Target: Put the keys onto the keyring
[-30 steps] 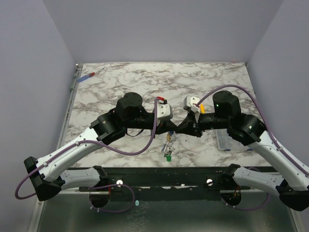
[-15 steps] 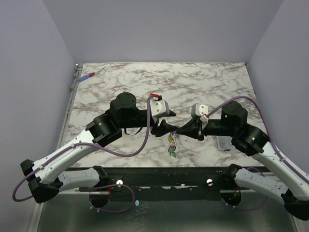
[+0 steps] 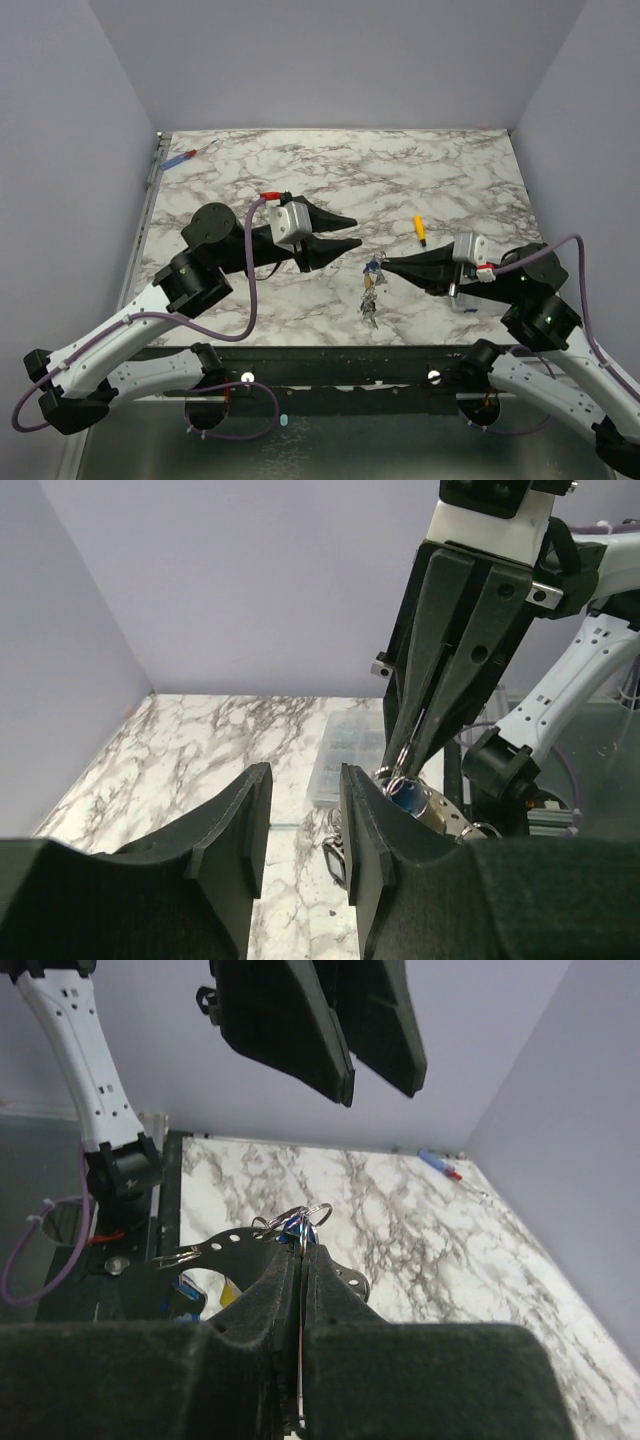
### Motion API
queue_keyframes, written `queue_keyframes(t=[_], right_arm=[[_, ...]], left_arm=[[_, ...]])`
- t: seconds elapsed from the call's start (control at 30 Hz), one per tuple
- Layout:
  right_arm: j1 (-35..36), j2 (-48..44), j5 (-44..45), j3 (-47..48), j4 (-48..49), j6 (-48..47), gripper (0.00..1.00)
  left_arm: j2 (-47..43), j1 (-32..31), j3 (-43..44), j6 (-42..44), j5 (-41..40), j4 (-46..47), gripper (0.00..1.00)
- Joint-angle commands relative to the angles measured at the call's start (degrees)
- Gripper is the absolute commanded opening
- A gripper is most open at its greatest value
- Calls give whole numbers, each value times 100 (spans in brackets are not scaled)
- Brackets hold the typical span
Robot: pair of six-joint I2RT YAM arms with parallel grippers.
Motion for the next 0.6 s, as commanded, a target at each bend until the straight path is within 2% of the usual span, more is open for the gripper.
queue_keyframes(t=[0.0, 0.33, 0.57], right_arm=[[25, -352, 218, -257, 1393, 431, 1], [27, -461, -309, -312, 1483, 723, 1], [23, -469, -359, -124, 959, 581, 1]], left_arm=[[27, -19, -68, -104, 541, 494, 37], [597, -23, 501, -179, 1644, 411, 36], [1158, -12, 1270, -30, 2404, -415, 35]])
